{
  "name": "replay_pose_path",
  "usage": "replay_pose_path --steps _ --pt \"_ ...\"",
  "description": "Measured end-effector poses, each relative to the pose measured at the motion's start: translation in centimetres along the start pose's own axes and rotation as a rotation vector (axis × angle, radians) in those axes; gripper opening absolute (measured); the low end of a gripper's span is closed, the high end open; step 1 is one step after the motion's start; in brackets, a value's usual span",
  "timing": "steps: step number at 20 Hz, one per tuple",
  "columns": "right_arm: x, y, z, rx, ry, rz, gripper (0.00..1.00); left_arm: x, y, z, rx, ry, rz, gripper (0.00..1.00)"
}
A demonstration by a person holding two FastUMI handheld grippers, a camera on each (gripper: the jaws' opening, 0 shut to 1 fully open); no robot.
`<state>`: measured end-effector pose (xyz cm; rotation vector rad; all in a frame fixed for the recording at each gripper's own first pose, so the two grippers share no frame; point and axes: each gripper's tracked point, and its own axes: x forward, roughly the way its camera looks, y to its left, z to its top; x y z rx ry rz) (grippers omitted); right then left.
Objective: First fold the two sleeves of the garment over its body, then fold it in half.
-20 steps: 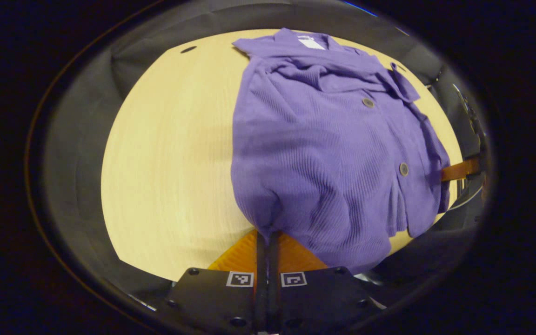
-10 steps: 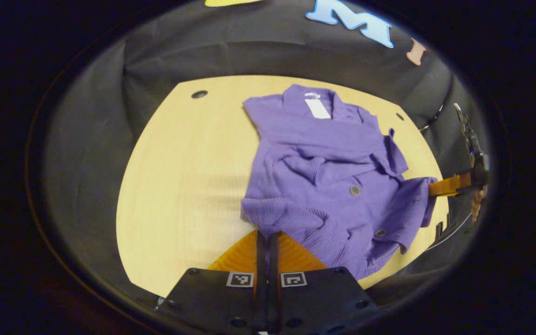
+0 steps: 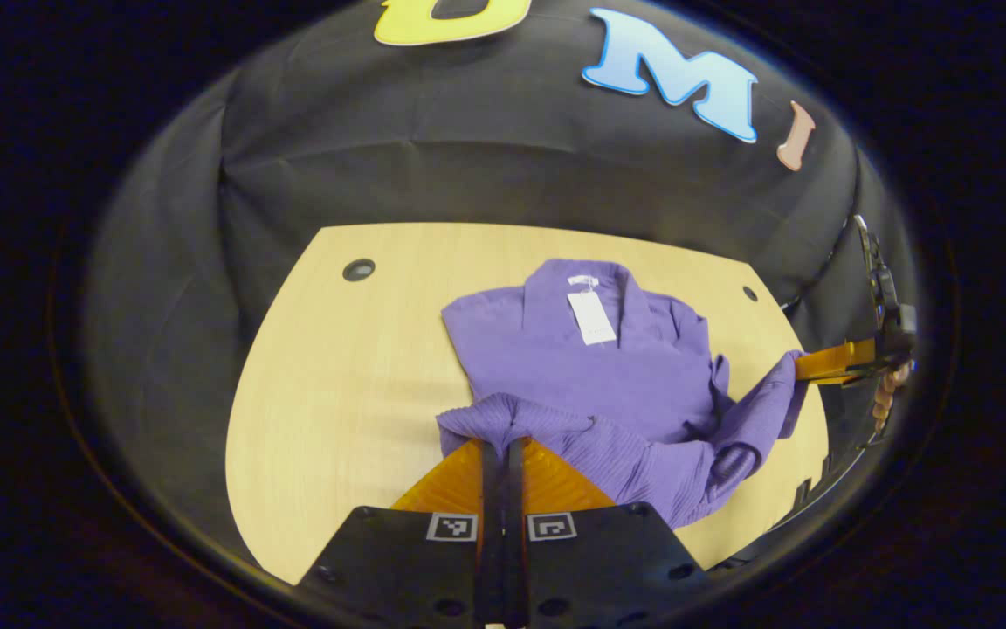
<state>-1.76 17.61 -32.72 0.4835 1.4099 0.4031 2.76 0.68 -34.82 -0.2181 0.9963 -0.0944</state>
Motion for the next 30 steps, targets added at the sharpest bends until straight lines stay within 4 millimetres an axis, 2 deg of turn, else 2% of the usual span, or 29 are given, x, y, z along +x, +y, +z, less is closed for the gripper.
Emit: replay_pose_path --steps 7,12,14,16,19,21,22,23,24,25,26,27,28,30 --pt "3.9 -0.1 8.3 0.074 -0.089 0.021 0.01 5.8 2.2 7.7 -0.082 -0.06 0.02 0.06" --pt "6.8 -0.4 12.8 0.163 -0.172 0.015 0.01 9.8 2.7 13.0 -0.18 -0.134 0.022 0.06" --pt "7.1 -0.6 14.1 0.206 -0.193 0.014 0.01 11.3 3.1 15.4 -0.225 -0.185 0.022 0.06" --pt "8.2 -0.2 15.0 0.218 -0.205 0.018 0.01 12.5 3.4 16.5 -0.219 -0.209 0.036 0.06" --pt "9.1 0.1 15.5 0.21 -0.233 0.015 0.02 13.2 2.6 16.1 -0.175 -0.187 0.04 0.06" --pt "9.3 0.0 15.5 0.203 -0.24 0.005 0.08 13.4 1.0 16.5 -0.19 -0.188 -0.009 0.14" --pt "9.4 -0.2 15.6 0.2 -0.248 -0.007 0.11 13.6 1.2 16.1 -0.187 -0.179 -0.002 0.29" --pt "9.4 -0.5 16.0 0.2 -0.259 -0.013 0.14 13.5 1.4 15.7 -0.176 -0.169 0.01 0.36" --pt "9.1 -0.3 16.1 0.204 -0.266 -0.002 0.29 13.3 1.5 15.8 -0.163 -0.171 0.02 0.49" --pt "8.5 -0.6 16.2 0.206 -0.267 -0.01 0.43 13.2 1.3 16.0 -0.154 -0.172 0.014 0.56" --pt "8.6 -0.8 16.3 0.203 -0.272 -0.011 0.56 12.9 0.9 16.0 -0.144 -0.169 0.009 0.7" --pt "8.1 -1.0 16.3 0.196 -0.276 -0.014 0.56 12.7 0.8 16.0 -0.127 -0.166 0.012 0.84" --pt "7.6 -1.0 16.1 0.185 -0.279 -0.013 0.56 12.5 0.7 15.9 -0.112 -0.171 0.014 0.9" --pt "6.6 -0.8 15.9 0.15 -0.296 -0.011 0.56 11.3 0.1 16.1 -0.092 -0.187 0.011 0.9"
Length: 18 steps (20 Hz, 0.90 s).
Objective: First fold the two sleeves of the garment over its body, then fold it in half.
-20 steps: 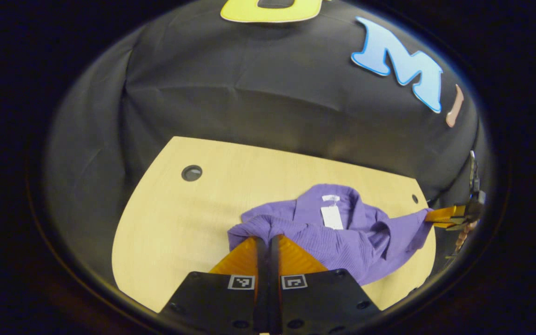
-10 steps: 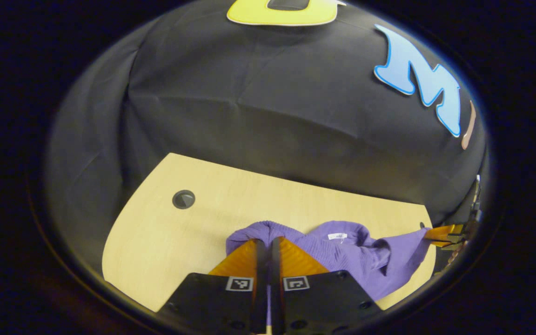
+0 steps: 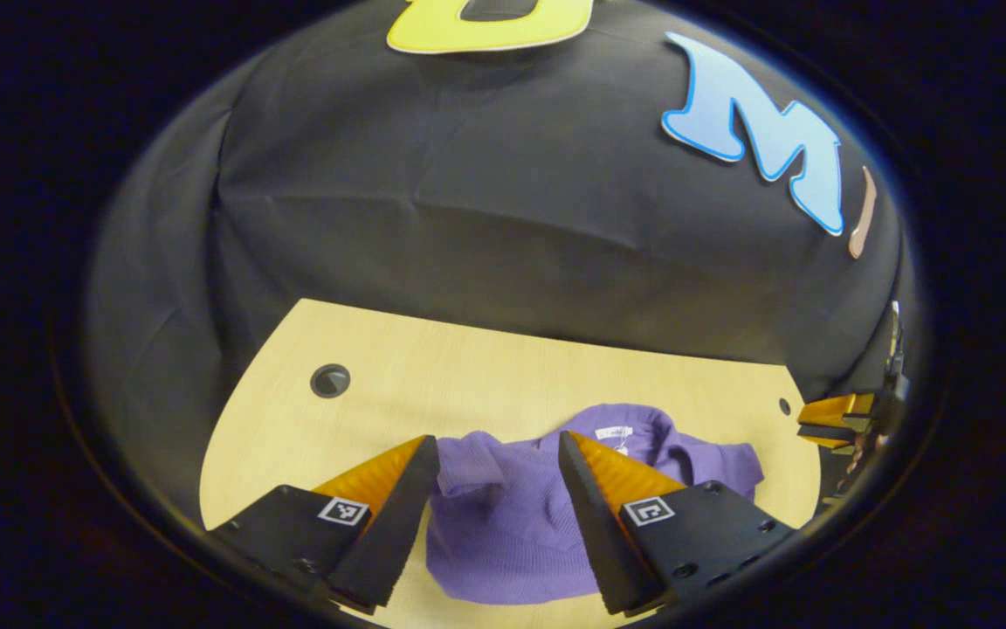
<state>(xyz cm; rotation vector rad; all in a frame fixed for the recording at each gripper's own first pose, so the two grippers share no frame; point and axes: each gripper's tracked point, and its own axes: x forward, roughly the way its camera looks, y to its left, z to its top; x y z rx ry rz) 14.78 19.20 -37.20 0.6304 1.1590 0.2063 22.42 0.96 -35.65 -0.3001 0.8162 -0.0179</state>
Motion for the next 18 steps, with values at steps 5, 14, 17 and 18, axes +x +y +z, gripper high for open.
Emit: replay_pose_path --steps 5,14,17,18 --pt "-3.6 1.2 -0.2 -0.104 -0.045 0.045 0.56 -3.6 -1.3 0.9 0.036 -0.049 -0.013 0.9" --pt "-14.7 4.6 -0.3 -0.375 -0.302 0.091 0.56 -17.2 -5.0 6.0 0.09 -0.32 -0.058 0.88" --pt "-18.9 6.0 -0.6 -0.481 -0.41 0.1 0.55 -23.1 -6.8 7.3 0.155 -0.434 -0.073 0.91" --pt "-20.3 6.5 -0.8 -0.506 -0.448 0.109 0.5 -25.3 -7.6 7.9 0.175 -0.478 -0.074 0.85"
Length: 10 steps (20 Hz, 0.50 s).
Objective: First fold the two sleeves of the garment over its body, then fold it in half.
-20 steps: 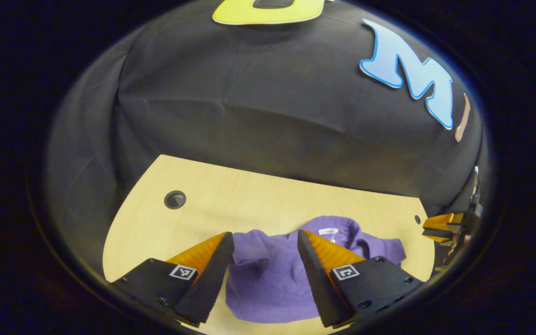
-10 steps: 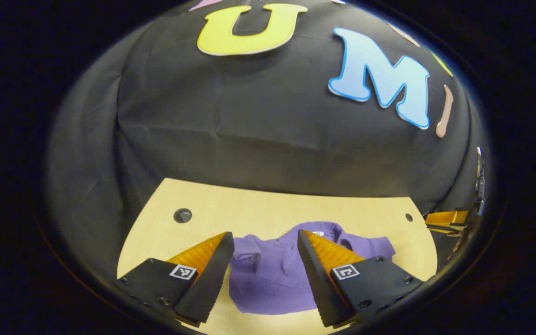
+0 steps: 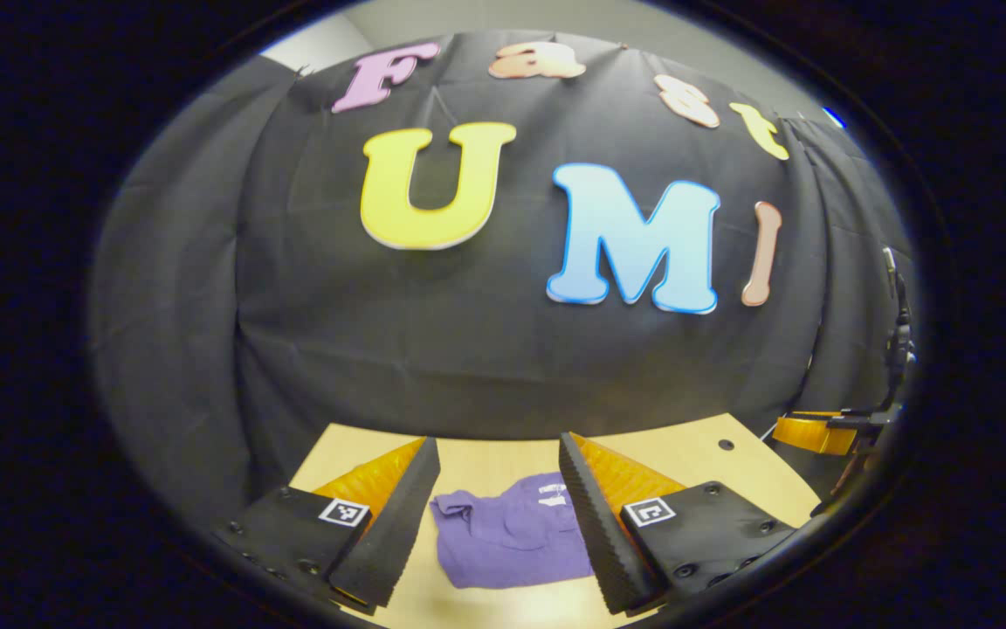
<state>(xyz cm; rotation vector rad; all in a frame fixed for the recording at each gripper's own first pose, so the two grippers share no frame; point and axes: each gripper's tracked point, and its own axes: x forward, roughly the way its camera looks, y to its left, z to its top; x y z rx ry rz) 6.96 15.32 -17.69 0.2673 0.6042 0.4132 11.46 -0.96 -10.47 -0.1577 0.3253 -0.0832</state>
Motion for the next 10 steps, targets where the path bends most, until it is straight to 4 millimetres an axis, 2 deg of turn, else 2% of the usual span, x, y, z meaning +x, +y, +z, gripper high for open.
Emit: replay_pose_path --steps 1,2,3,4,5,6,7,8,10 --pt "-1.1 0.5 0.9 -0.019 -0.04 0.005 0.55 -1.6 -0.8 1.6 0.019 -0.047 -0.003 0.85" --pt "-2.3 1.2 1.7 -0.032 -0.079 0.011 0.55 -3.3 -1.8 2.6 0.036 -0.085 -0.004 0.85" --pt "-3.7 1.7 2.7 -0.045 -0.121 0.015 0.55 -4.6 -2.6 3.4 0.051 -0.117 -0.003 0.92" --pt "-4.7 2.1 3.7 -0.057 -0.166 0.018 0.55 -6.6 -3.7 4.5 0.066 -0.17 0.006 0.92" --pt "-5.7 2.4 4.8 -0.07 -0.221 0.017 0.55 -7.8 -4.5 5.2 0.077 -0.196 0.013 0.85" --pt "-6.7 2.7 5.7 -0.084 -0.266 0.016 0.56 -9.0 -5.0 5.6 0.084 -0.22 0.025 0.84" --pt "-7.7 3.0 6.4 -0.098 -0.299 0.021 0.55 -9.9 -5.6 5.9 0.092 -0.244 0.031 0.89" --pt "-8.6 3.5 6.5 -0.11 -0.324 0.029 0.55 -10.8 -6.0 6.1 0.098 -0.261 0.039 0.93" --pt "-9.7 4.0 6.5 -0.139 -0.354 0.056 0.55 -12.1 -7.2 6.6 0.115 -0.291 0.072 0.92"
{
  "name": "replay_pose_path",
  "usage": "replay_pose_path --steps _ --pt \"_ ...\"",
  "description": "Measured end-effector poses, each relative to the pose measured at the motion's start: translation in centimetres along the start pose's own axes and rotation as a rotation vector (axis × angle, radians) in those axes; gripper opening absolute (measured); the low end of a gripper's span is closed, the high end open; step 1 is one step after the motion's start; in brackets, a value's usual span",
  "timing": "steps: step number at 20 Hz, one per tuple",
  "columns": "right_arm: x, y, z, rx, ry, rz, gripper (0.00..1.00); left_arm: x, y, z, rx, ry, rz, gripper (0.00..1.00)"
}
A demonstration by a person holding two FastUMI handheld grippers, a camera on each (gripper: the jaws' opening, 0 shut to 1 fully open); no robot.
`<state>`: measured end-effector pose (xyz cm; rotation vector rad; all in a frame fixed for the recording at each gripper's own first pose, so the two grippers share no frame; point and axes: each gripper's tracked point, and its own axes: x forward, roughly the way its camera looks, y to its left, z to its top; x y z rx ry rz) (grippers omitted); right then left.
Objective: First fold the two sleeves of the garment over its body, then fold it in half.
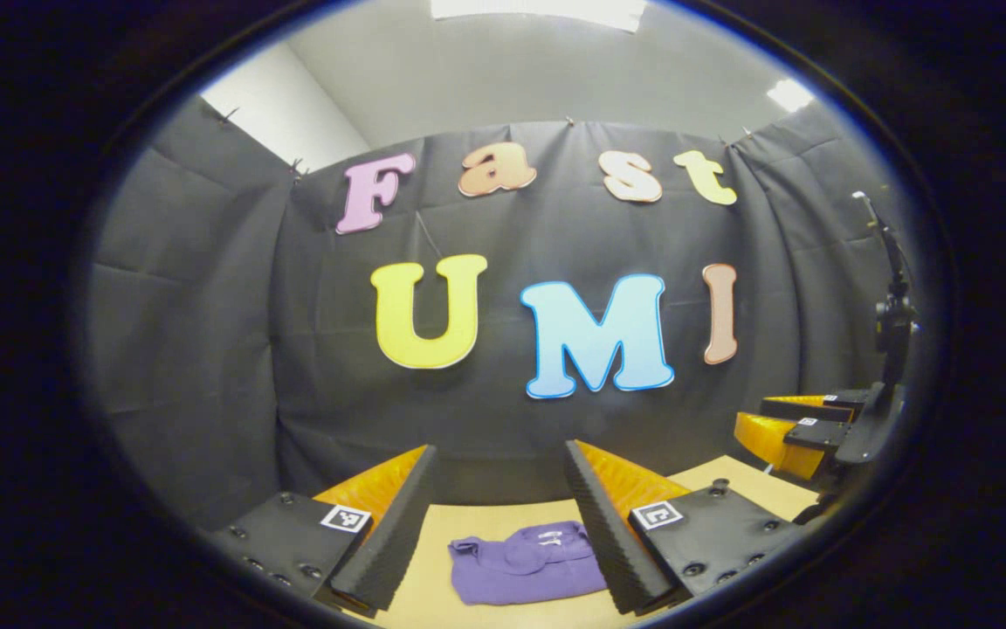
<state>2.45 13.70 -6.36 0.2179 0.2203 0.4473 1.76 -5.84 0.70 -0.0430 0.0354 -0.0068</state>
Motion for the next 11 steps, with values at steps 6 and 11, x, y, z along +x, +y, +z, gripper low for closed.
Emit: replay_pose_path --steps 6,11 --pt "-1.4 1.1 -0.3 -0.002 -0.018 0.079 0.55 -3.7 -1.6 0.0 0.005 -0.011 0.111 0.92" --pt "-2.8 0.1 0.6 0.066 -0.017 0.068 0.55 -9.0 -1.4 0.8 0.0 -0.032 0.123 0.92"
